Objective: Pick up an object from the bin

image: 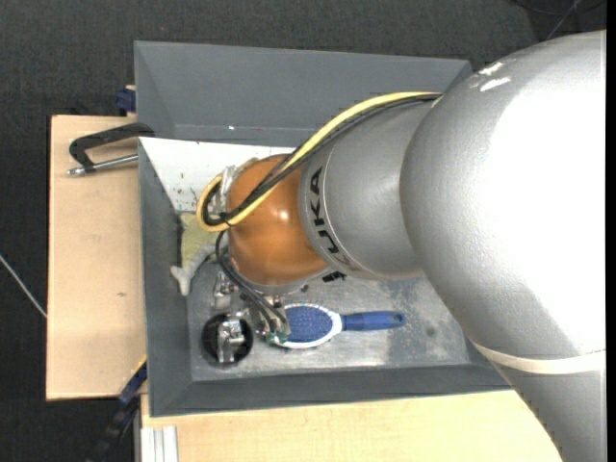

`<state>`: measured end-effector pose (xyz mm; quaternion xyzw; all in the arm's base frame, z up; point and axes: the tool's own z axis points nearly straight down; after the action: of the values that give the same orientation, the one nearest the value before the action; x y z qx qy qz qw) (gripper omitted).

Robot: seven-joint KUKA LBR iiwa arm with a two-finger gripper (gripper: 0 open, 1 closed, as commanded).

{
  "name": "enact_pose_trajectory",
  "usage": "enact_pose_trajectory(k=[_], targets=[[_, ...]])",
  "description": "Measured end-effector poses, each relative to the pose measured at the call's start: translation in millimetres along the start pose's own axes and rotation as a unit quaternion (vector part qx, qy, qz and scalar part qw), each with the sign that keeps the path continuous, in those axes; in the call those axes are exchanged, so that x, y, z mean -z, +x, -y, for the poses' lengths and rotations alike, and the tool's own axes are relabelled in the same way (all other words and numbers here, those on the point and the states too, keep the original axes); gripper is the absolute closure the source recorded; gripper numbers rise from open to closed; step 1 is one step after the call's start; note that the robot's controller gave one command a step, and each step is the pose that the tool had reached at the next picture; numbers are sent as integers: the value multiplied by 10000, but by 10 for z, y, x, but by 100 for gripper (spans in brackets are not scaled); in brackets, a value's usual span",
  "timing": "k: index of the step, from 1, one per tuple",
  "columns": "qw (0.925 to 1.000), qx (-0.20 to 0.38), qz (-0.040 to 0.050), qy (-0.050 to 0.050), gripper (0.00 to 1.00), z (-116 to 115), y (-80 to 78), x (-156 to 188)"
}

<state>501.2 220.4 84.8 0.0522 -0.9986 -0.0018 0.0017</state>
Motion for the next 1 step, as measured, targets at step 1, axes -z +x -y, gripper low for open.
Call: enact_pose_trajectory(k=[1], targets=[[10000, -10, 89, -10, 0, 9, -38, 0]])
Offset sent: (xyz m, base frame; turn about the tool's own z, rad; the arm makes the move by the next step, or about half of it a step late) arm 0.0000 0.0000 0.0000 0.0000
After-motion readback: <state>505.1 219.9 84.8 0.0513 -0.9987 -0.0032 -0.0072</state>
